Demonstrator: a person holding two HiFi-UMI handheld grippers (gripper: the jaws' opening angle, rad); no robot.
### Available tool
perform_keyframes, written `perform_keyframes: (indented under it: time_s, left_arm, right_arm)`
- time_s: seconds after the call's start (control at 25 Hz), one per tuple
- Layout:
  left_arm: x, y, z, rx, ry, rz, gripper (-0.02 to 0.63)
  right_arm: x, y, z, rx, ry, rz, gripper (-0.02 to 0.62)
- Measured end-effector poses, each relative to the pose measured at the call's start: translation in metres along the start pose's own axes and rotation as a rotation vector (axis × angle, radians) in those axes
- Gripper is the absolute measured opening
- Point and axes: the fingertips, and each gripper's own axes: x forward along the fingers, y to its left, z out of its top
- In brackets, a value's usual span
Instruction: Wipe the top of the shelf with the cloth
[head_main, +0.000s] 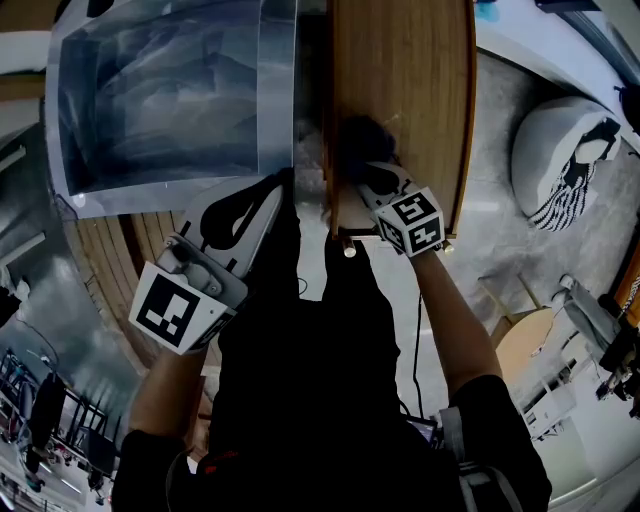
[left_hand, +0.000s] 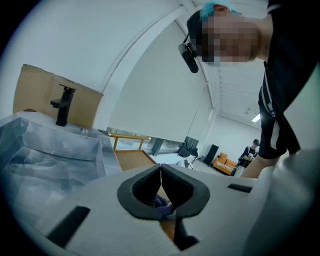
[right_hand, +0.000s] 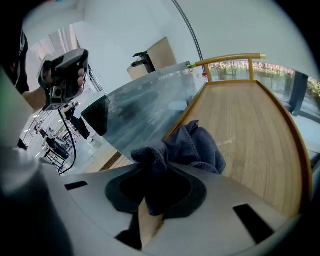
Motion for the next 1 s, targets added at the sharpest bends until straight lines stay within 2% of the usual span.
perform_keyframes:
  time_s: [0.76, 1.0]
  left_arm:
    - [0.02, -0.012, -0.003, -0.003, 0.009, -0.027, 0.023]
    - [0.03, -0.018, 0.0, -0.003, 0.011, -0.04, 0.023]
  right_arm:
    - [-0.017, 0.041, -0.048, 0.039, 0.049, 0.106, 0.061]
    - [-0.023, 0.057, -0.061, 0.044, 0.098, 0.191, 0.061]
